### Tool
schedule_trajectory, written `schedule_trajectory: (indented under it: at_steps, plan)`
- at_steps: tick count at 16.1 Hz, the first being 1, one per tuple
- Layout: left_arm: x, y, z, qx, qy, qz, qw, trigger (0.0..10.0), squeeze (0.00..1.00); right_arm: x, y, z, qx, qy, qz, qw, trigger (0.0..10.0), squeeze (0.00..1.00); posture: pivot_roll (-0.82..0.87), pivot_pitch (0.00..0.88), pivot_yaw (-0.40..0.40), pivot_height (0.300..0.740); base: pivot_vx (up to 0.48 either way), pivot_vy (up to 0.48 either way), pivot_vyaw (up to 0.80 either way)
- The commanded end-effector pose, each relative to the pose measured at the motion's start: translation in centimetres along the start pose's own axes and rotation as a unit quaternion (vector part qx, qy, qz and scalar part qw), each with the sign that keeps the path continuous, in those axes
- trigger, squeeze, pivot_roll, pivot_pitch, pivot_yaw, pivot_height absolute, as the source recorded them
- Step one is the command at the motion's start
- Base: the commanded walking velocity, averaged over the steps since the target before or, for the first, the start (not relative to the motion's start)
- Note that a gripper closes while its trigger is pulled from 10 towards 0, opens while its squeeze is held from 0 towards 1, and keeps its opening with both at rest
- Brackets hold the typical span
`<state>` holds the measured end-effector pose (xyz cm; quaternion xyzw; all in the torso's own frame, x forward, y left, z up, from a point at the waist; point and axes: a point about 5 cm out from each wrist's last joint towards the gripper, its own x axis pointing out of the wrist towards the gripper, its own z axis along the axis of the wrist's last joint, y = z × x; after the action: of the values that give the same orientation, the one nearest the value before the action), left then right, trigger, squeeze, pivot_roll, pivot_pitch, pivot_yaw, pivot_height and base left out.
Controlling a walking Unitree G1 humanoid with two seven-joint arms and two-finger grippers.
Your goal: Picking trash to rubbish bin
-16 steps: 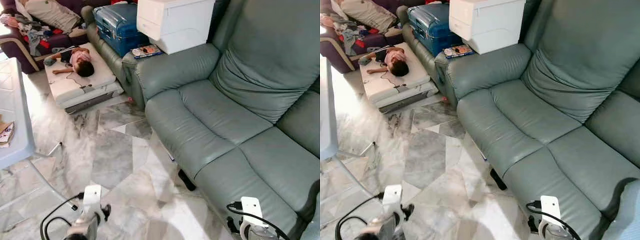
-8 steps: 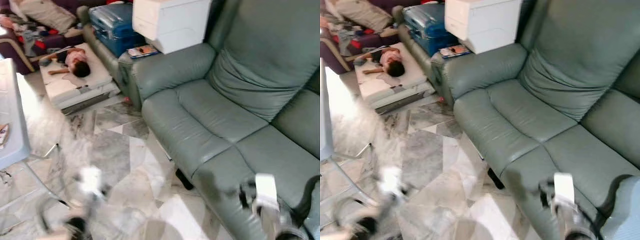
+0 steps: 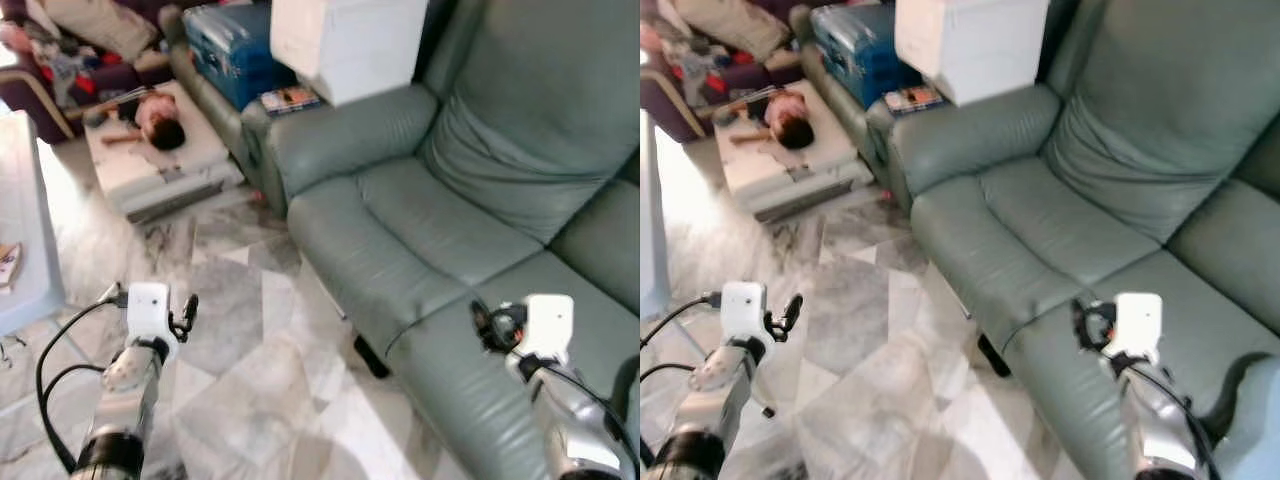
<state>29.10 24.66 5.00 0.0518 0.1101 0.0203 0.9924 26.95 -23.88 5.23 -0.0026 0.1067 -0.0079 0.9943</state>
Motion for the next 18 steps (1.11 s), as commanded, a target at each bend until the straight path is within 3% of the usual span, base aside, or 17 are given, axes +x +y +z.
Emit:
schedule_trajectory:
  at_steps: [1,3,6,8,12,13,14,18]
  plan:
    - [-0.6,0.2,2.1,0.021,-0.061,0.005,0.998,10.0,0.0,-0.7,0.9,1.7,0.002,-0.025,0.023,0.999,10.0,0.0,-0.01,0.062,0.038,0.74,0.0,0.0,0.0]
    - [-2.9,-0.9,4.7,0.003,-0.119,0.004,0.993,10.0,0.0,-3.7,2.8,3.5,0.0,-0.047,0.058,0.997,10.0,0.0,-0.01,0.052,0.044,0.74,0.0,0.0,0.0]
    - [-4.5,-1.9,5.9,-0.024,-0.129,0.0,0.991,10.0,0.0,-4.9,4.2,5.3,0.019,-0.052,0.069,0.996,10.0,0.0,-0.01,0.035,0.052,0.74,0.0,0.0,0.0]
    - [-5.2,-2.8,6.4,-0.006,-0.119,-0.047,0.992,10.0,0.0,-4.5,4.9,7.0,0.002,-0.061,0.095,0.994,10.0,0.0,-0.01,0.017,0.052,0.74,0.0,0.0,0.0]
    - [-6.5,-3.9,7.6,0.022,-0.119,-0.078,0.99,10.0,0.0,-4.2,4.1,8.3,-0.009,-0.044,0.121,0.992,10.0,0.0,0.0,0.0,0.051,0.74,0.0,0.0,0.0]
    - [-6.6,-4.4,7.4,0.046,-0.108,-0.071,0.991,10.0,0.0,-4.1,4.3,8.7,-0.031,-0.047,0.127,0.99,10.0,0.0,0.0,0.0,0.043,0.74,0.0,0.0,0.0]
    - [-6.5,-4.6,7.5,0.043,-0.109,-0.069,0.991,10.0,0.0,-3.9,4.5,9.0,-0.035,-0.056,0.129,0.989,10.0,0.0,0.0,0.0,0.036,0.74,0.0,0.0,0.0]
    - [-5.2,-5.9,9.2,0.008,-0.111,-0.006,0.994,10.0,0.0,-2.9,5.9,10.8,0.008,-0.091,0.101,0.991,10.0,0.0,-0.02,0.0,0.025,0.74,0.0,0.0,0.4]
